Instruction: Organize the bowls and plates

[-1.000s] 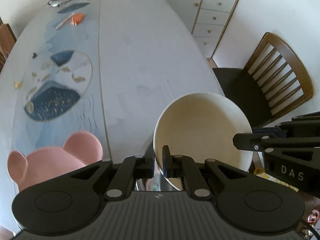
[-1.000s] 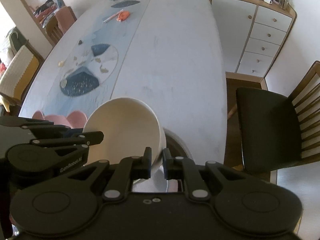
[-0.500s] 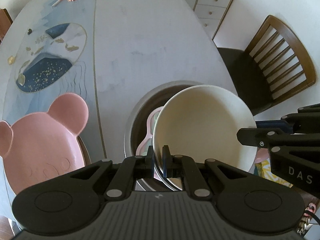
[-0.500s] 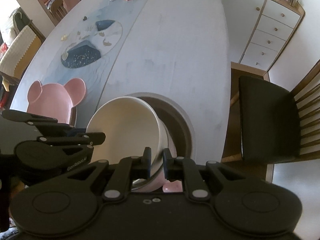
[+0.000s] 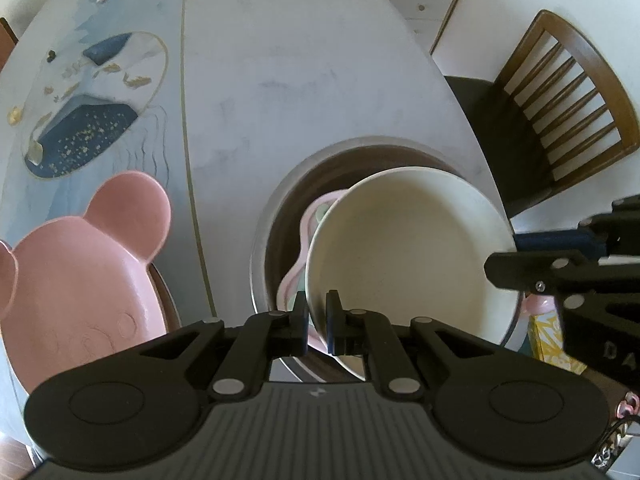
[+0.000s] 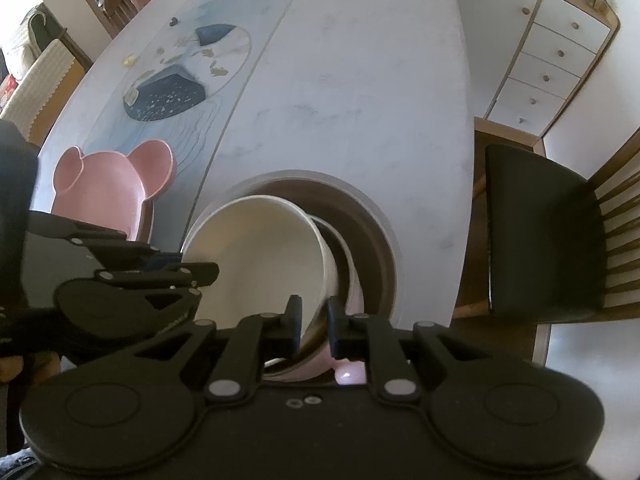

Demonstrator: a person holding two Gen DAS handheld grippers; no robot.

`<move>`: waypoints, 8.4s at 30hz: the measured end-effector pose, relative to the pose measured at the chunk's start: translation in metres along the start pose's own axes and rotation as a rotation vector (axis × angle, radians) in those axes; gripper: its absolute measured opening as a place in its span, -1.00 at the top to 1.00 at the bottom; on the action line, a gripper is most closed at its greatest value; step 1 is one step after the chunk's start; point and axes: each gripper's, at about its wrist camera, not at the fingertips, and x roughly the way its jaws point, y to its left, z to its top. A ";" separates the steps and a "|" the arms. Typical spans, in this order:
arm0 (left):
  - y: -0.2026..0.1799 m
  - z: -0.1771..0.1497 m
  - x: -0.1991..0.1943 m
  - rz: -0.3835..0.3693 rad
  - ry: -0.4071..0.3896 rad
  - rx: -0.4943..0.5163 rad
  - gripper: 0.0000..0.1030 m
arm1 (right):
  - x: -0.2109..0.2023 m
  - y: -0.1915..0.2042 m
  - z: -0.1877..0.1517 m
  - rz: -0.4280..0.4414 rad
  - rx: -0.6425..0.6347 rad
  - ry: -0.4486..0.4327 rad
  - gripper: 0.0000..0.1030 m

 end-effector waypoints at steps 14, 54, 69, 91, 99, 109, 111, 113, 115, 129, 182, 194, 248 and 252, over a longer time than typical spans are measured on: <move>0.004 0.000 0.003 -0.030 -0.017 0.011 0.85 | -0.011 -0.002 0.005 0.031 -0.024 -0.027 0.51; 0.045 -0.054 -0.048 -0.055 -0.220 -0.116 -0.43 | -0.032 -0.076 0.001 0.114 -0.009 -0.222 -0.88; 0.052 -0.078 -0.015 -0.090 -0.183 -0.148 -0.41 | 0.024 -0.116 -0.019 0.161 0.096 -0.136 -0.53; 0.051 -0.067 0.018 -0.253 -0.080 -0.239 0.37 | 0.057 -0.103 -0.016 0.168 0.075 -0.055 0.35; 0.054 -0.065 0.021 -0.264 -0.084 -0.256 0.63 | 0.060 -0.100 -0.012 0.174 0.069 -0.054 0.64; 0.054 -0.065 0.018 -0.228 -0.094 -0.267 0.68 | 0.055 -0.086 -0.013 0.144 0.068 -0.049 0.79; 0.054 -0.066 0.016 -0.220 -0.092 -0.276 0.69 | 0.052 -0.083 -0.013 0.143 0.080 -0.045 0.80; 0.056 -0.066 0.014 -0.210 -0.098 -0.280 0.69 | 0.048 -0.079 -0.013 0.141 0.073 -0.053 0.81; 0.057 -0.066 0.010 -0.204 -0.107 -0.283 0.70 | 0.044 -0.075 -0.013 0.136 0.069 -0.060 0.81; 0.078 -0.058 -0.043 -0.197 -0.213 -0.264 0.70 | -0.005 -0.046 -0.001 0.129 0.136 -0.144 0.82; 0.281 -0.083 -0.051 -0.094 -0.150 -0.062 0.71 | 0.074 0.152 0.009 0.130 0.178 -0.140 0.77; 0.290 -0.085 -0.049 -0.121 -0.149 -0.108 0.70 | 0.074 0.159 0.009 0.103 0.183 -0.127 0.63; 0.162 -0.180 -0.175 0.027 -0.602 -0.115 -0.55 | -0.070 0.183 -0.100 0.111 -0.092 -0.639 -0.99; 0.153 -0.184 -0.177 0.020 -0.628 -0.116 -0.69 | -0.070 0.181 -0.109 0.104 -0.076 -0.642 -1.00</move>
